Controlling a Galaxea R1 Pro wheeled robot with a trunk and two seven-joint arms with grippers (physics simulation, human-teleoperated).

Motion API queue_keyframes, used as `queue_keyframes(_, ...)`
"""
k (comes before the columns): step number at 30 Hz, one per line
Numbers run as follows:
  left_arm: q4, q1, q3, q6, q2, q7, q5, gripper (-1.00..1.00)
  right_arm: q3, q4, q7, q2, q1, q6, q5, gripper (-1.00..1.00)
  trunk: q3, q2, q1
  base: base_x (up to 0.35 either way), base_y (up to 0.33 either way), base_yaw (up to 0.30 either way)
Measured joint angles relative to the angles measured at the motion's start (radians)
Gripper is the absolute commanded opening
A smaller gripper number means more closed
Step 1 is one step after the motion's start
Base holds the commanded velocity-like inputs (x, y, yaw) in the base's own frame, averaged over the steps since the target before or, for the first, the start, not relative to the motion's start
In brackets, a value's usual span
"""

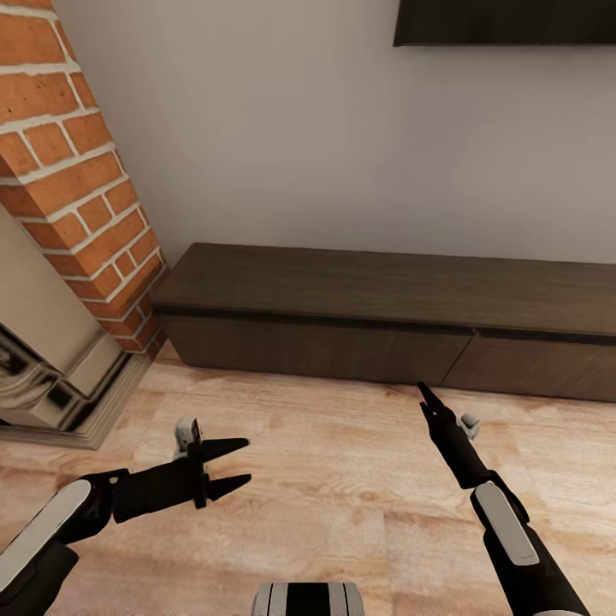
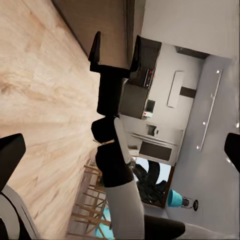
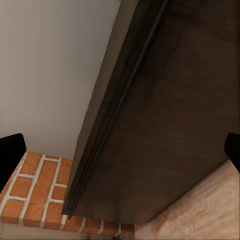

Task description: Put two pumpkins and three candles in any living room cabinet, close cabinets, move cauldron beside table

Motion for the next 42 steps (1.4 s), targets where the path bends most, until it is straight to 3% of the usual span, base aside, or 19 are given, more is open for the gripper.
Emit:
queue_keyframes(4,-0.016,0.008,-0.003,0.000,0.020,-0.037,-0.001,1.00,0.000,0.001,0.001,0.000,0.000,0.003,-0.005,1.00,0.000,0.000,0.000,0.000,0.000,0.000)
queue_keyframes(12,-0.028,0.011,-0.009,-0.001,0.026,-0.050,-0.004,1.00,-0.001,0.003,0.006,0.003,0.000,0.002,-0.011,1.00,0.000,0.000,0.000,0.084,0.035,0.000)
queue_keyframes(21,-0.021,0.011,-0.013,-0.002,0.025,-0.049,-0.007,1.00,-0.001,0.034,0.009,0.000,0.000,-0.002,-0.101,1.00,0.000,0.000,0.000,0.125,0.053,0.000)
queue_keyframes(29,-0.022,0.011,-0.011,-0.003,0.017,-0.050,-0.059,1.00,-0.001,0.041,0.005,0.000,0.000,-0.002,-0.157,1.00,0.000,0.000,0.000,0.167,0.014,0.000)
queue_keyframes(35,-0.022,0.011,-0.011,-0.003,0.016,-0.050,-0.064,1.00,-0.001,0.096,0.002,0.000,0.000,-0.001,-0.207,1.00,0.000,0.000,0.000,0.244,0.001,0.000)
queue_keyframes(42,-0.022,0.011,-0.011,-0.002,0.016,-0.050,-0.064,1.00,-0.001,0.151,-0.008,0.000,0.000,-0.005,-0.296,1.00,0.000,0.000,0.000,0.044,0.000,0.000)
